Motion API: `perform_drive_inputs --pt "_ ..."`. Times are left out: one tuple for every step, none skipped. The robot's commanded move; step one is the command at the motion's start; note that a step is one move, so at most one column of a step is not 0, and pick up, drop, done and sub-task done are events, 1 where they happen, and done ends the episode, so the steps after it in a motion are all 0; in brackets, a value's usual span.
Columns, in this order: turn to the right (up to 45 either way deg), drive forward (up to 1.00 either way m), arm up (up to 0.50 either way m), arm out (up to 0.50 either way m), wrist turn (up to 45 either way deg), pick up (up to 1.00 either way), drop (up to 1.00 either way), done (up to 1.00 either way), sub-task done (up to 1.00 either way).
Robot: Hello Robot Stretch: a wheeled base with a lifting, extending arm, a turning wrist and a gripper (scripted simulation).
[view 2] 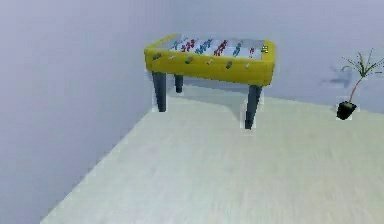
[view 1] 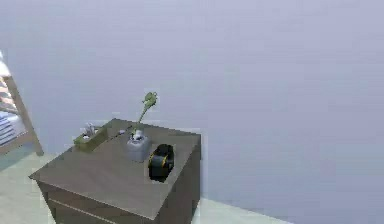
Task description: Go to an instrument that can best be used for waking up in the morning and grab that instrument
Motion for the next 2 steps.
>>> perform_drive_inputs --pt "-45.0 0.0 0.0 0.0 0.0 0.0 0.0 0.0 0.0" --pt "-18.0 0.0 0.0 0.0 0.0 0.0 0.0 0.0 0.0"
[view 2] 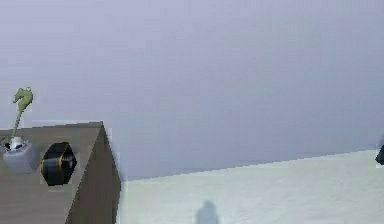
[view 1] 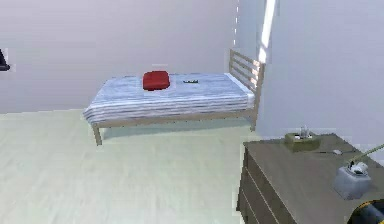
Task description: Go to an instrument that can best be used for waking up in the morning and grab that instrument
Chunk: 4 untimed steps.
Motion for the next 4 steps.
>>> perform_drive_inputs --pt "0.0 0.05 0.0 0.0 0.0 0.0 0.0 0.0 0.0" --pt "-33.0 0.0 0.0 0.0 0.0 0.0 0.0 0.0 0.0" --pt "0.0 0.0 0.5 0.0 0.0 0.0 0.0 0.0 0.0" --pt "0.0 0.0 0.26 0.0 0.0 0.0 0.0 0.0 0.0"
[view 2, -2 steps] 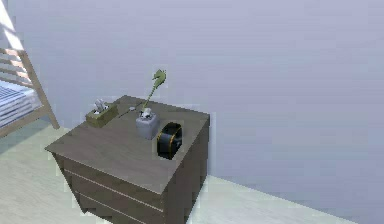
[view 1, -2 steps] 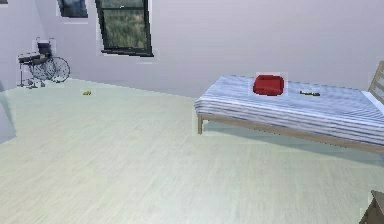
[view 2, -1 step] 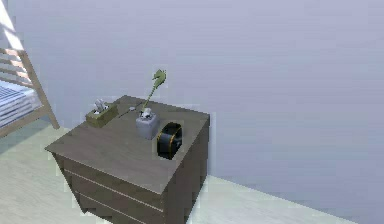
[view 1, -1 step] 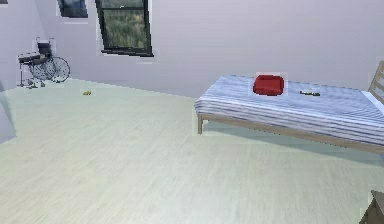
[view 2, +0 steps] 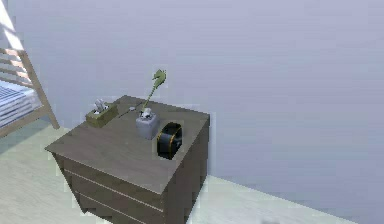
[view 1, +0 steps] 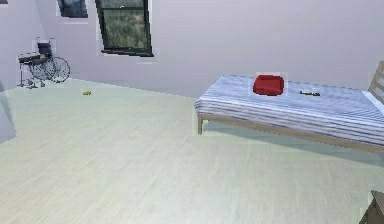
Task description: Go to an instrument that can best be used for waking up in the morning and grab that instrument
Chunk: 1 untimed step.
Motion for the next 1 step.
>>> perform_drive_inputs --pt "0.0 0.0 0.0 0.48 0.0 0.0 0.0 0.0 0.0"
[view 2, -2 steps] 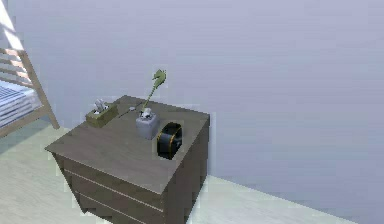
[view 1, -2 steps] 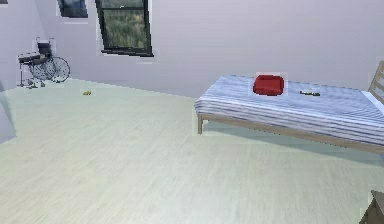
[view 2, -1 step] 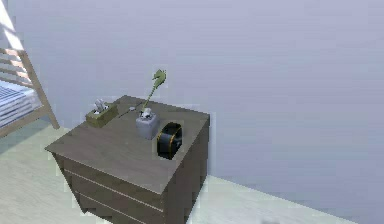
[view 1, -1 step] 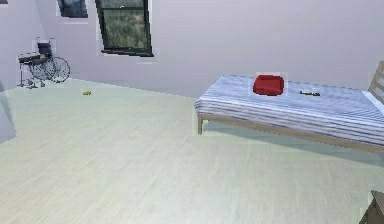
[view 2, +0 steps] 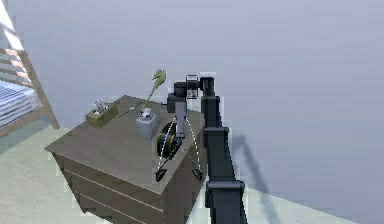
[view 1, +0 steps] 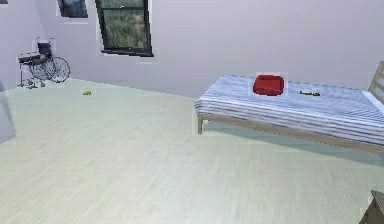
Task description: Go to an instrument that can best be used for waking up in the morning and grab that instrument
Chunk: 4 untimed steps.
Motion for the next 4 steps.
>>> perform_drive_inputs --pt "0.0 0.0 0.0 0.0 45.0 0.0 0.0 0.0 0.0" --pt "0.0 0.0 0.0 0.0 45.0 0.0 0.0 0.0 0.0" --pt "0.0 0.0 0.0 0.0 45.0 0.0 0.0 0.0 0.0" --pt "0.0 0.0 0.0 0.0 21.0 0.0 0.0 0.0 0.0"
